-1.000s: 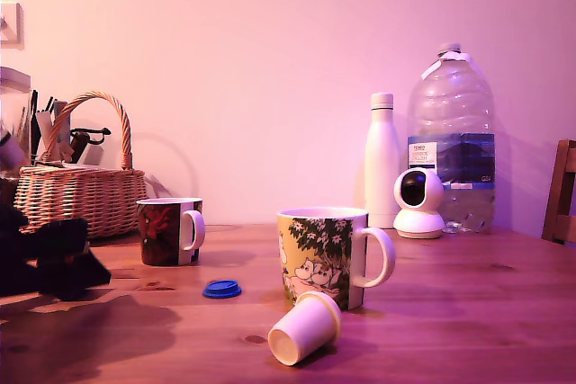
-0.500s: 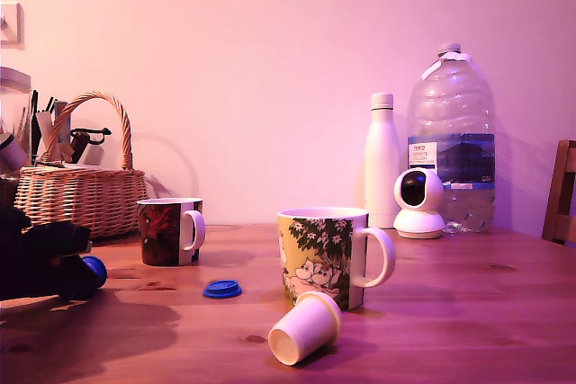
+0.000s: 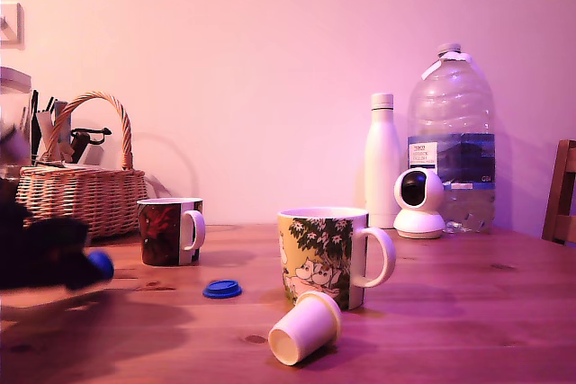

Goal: Pick up the coffee capsules from the table one by one and drop them inside the nearest coffee cup

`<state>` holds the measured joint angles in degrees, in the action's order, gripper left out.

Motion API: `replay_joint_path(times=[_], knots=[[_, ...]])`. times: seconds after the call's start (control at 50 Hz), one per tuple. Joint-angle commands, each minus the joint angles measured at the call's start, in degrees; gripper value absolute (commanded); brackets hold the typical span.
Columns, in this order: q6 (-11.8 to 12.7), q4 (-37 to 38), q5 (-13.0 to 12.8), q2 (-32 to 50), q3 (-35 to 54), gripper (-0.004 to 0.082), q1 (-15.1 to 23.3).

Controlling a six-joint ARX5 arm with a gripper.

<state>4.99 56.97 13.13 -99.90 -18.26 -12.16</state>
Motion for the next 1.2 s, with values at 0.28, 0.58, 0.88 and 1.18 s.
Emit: replay_joint_path(times=[0.28,0.58,0.88,1.18], knots=[[-1.5,-5.9,0.4,12.2,0.0,0.0160,0.3],[-1.6,-12.2,0.3,22.6,-0.3,0.0160,0.3],[-1.6,-17.6,0.3,30.0,-0.9,0.0160,0.3],[-1.6,-19.3,0.3,32.5,-1.0,0.0160,0.3]])
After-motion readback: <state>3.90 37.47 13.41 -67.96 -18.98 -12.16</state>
